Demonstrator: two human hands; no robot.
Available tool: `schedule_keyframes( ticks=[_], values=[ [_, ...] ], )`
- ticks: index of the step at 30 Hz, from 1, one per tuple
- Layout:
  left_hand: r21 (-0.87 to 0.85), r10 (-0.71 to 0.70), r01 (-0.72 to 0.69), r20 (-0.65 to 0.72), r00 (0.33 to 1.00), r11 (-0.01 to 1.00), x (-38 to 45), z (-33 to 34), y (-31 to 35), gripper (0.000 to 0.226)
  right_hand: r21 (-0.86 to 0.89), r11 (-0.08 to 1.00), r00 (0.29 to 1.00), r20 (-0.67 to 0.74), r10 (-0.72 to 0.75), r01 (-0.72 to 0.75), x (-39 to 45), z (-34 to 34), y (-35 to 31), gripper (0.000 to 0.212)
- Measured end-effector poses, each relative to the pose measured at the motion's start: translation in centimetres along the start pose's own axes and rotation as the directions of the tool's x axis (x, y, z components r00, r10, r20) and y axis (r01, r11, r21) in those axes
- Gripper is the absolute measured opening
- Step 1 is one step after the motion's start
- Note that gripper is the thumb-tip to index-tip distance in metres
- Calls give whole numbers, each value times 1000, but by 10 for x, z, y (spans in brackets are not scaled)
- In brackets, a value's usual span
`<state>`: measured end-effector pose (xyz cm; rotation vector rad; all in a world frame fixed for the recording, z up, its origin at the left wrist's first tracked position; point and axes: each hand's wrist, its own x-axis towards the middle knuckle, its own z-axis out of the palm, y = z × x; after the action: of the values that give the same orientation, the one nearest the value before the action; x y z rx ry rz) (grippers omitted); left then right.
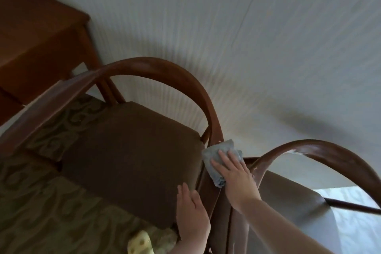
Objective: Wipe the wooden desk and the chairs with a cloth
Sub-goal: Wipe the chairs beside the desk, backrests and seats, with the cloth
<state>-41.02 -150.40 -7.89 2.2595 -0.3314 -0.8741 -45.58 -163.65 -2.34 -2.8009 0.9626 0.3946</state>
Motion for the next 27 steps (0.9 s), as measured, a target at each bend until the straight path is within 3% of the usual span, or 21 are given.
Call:
schedule_keyframes(
  ticks=[2, 4, 6, 7, 8, 10, 13, 15, 17, 20, 22, 24, 25, 27],
  values=[
    [45, -13, 15, -46, 999, 999, 9, 14, -7, 53, 42, 992, 993, -28, -115, 116, -9, 18, -17, 71],
    [49, 30, -26, -81, 996, 998, 14, 32, -22, 66, 2, 935, 934, 55, -354, 355, -18, 40, -21, 71],
    [117, -52, 69, -142, 988, 991, 11, 40, -18, 63, -107, 879, 878, 185, -442, 465, -14, 50, 0, 72],
    [153, -55, 86, -195, 979, 985, 8, 39, -11, 60, -147, 863, 873, 154, -463, 483, -5, 46, 15, 71],
    [138, -72, 102, -210, 975, 985, 6, 34, -1, 59, -146, 862, 875, 88, -477, 485, 4, 40, 29, 74],
    [120, -175, 199, -188, 966, 973, 6, 27, 20, 61, -59, 934, 936, 26, -351, 352, 22, 26, 46, 88],
    [262, -199, 268, -261, 944, 927, 4, 30, 18, 51, 154, 973, 985, -29, -171, 173, 10, 30, 23, 74],
    [359, -159, 245, -252, 954, 901, 2, 28, 17, 52, 174, 946, 962, -54, -269, 275, -14, 42, 3, 62],
    [463, -167, 236, -185, 968, 855, 1, 31, 18, 64, 141, 903, 906, 69, -417, 405, -16, 46, 7, 64],
    [422, -175, 258, -226, 958, 869, 5, 29, 20, 54, -174, 791, 810, 110, -577, 587, 29, 25, 46, 65],
    [396, -179, 246, -200, 963, 885, 9, 27, 19, 55, -169, 882, 898, 93, -431, 441, 63, 6, 64, 69],
    [385, -176, 239, -192, 966, 891, 15, 26, 26, 53, -30, 966, 966, 8, -258, 258, 72, -3, 62, 70],
    [370, -167, 229, -192, 967, 900, 19, 27, 30, 51, 29, 975, 975, 0, -220, 220, 64, 2, 52, 68],
    [307, -173, 226, -190, 966, 925, 27, 30, 39, 48, 23, 951, 951, -41, -306, 307, 37, 23, 32, 63]
  ],
)
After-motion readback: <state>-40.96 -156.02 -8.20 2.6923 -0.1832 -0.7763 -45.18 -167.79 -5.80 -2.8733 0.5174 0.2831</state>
